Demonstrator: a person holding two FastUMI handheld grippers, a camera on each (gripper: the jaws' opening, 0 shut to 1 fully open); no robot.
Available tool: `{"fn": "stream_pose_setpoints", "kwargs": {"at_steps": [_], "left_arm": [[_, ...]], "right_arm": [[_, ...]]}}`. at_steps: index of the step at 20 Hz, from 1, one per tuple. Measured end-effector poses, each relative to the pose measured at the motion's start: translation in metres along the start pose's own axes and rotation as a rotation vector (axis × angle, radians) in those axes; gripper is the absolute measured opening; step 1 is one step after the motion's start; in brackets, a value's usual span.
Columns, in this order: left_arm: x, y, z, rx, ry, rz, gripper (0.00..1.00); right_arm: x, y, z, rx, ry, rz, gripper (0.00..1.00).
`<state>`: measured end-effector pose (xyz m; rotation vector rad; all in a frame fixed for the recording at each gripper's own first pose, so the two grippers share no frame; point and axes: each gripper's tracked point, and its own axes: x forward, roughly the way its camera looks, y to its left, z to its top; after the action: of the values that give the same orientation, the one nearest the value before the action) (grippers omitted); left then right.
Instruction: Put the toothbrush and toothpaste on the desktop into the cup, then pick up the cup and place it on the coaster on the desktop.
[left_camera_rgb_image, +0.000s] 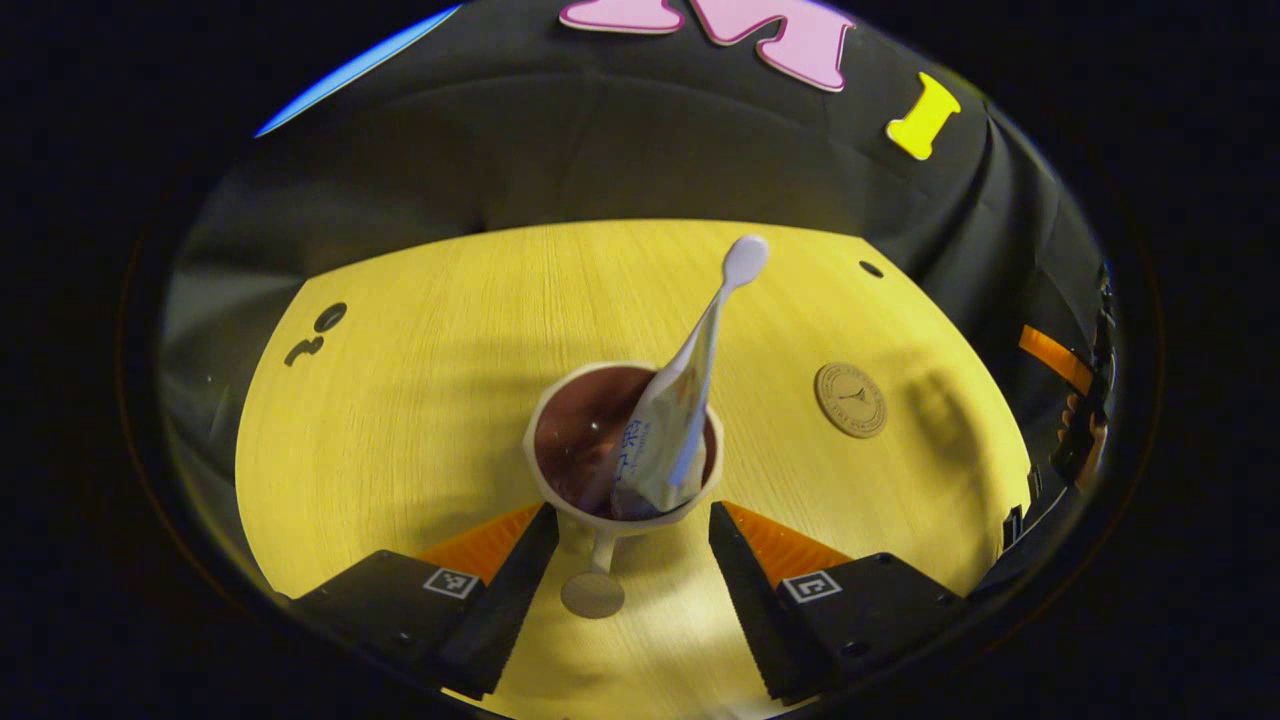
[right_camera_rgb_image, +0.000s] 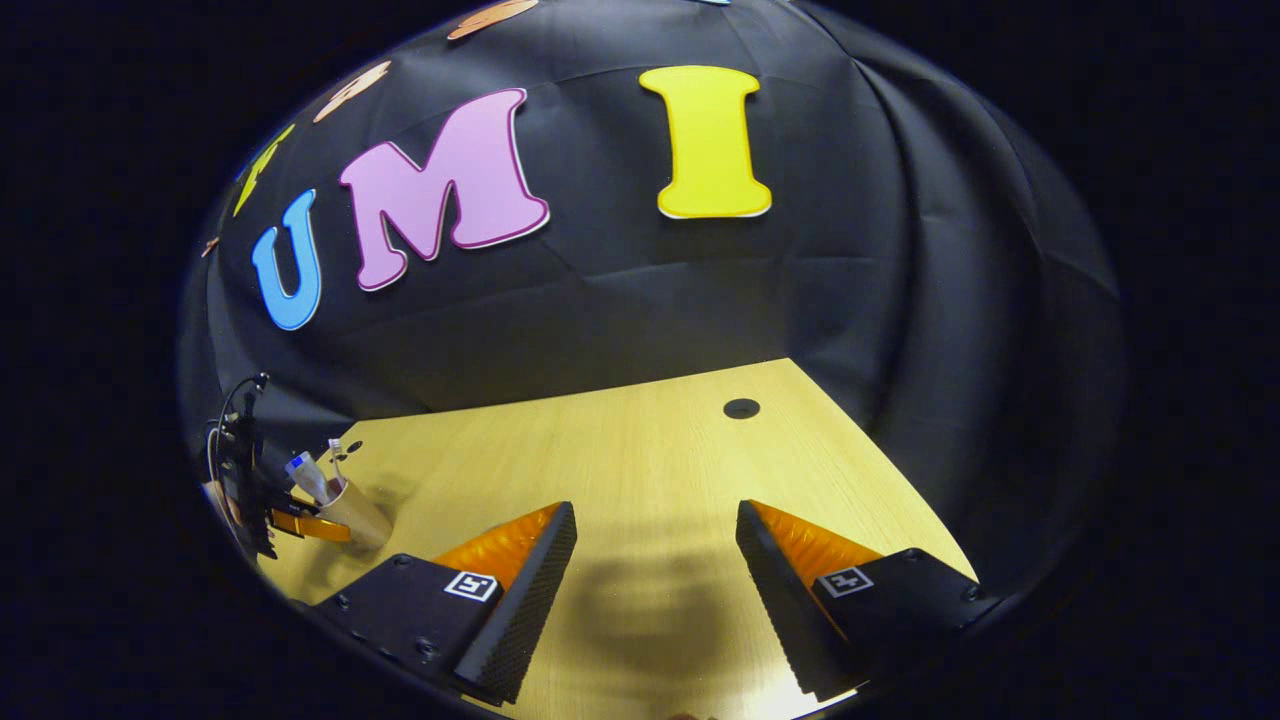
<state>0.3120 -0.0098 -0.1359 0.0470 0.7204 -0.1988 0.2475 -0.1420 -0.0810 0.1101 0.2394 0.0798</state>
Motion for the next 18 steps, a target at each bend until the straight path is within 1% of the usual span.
{"fn": "stream_pose_setpoints", "kwargs": {"at_steps": [1, 3, 6, 7, 8, 10, 11, 12, 13, 14, 15, 18], "left_arm": [[0.0, 0.003, 0.0, -0.013, 0.009, 0.01, 0.9], [-0.001, 0.003, 0.001, -0.053, 0.025, -0.006, 0.8], [-0.004, 0.002, -0.004, -0.081, 0.078, -0.018, 0.75], [-0.003, 0.002, -0.007, -0.08, 0.085, -0.019, 0.6], [-0.003, 0.001, -0.007, -0.083, 0.086, -0.022, 0.59], [-0.001, -0.002, -0.006, -0.09, 0.084, -0.024, 0.45], [-0.001, -0.003, -0.005, -0.086, 0.085, -0.019, 0.43], [-0.004, -0.004, -0.006, -0.074, 0.093, -0.016, 0.36], [-0.003, -0.002, -0.008, -0.058, 0.099, -0.009, 0.34], [-0.002, -0.002, -0.008, -0.044, 0.109, -0.001, 0.38], [-0.001, -0.001, -0.008, -0.035, 0.111, 0.005, 0.3], [0.0, -0.002, -0.006, -0.053, 0.099, 0.024, 0.25]], "right_arm": [[-0.001, -0.004, 0.0, 0.007, 0.001, -0.006, 0.99], [-0.002, -0.014, -0.002, 0.017, 0.006, -0.021, 0.99], [-0.004, -0.022, -0.006, 0.026, 0.015, -0.033, 0.99], [-0.005, -0.023, -0.007, 0.028, 0.02, -0.035, 0.98], [-0.002, -0.022, -0.007, 0.029, 0.02, -0.034, 0.99], [0.001, -0.021, -0.006, 0.028, 0.019, -0.031, 0.99], [0.002, -0.021, -0.007, 0.028, 0.018, -0.029, 0.99], [0.002, -0.02, -0.007, 0.029, 0.018, -0.028, 0.99], [0.002, -0.019, -0.006, 0.031, 0.017, -0.026, 0.99], [0.001, -0.018, -0.006, 0.031, 0.017, -0.023, 0.99], [0.001, -0.016, -0.008, 0.03, 0.02, -0.022, 0.99], [-0.001, -0.014, -0.01, 0.014, 0.02, -0.021, 0.99]]}}
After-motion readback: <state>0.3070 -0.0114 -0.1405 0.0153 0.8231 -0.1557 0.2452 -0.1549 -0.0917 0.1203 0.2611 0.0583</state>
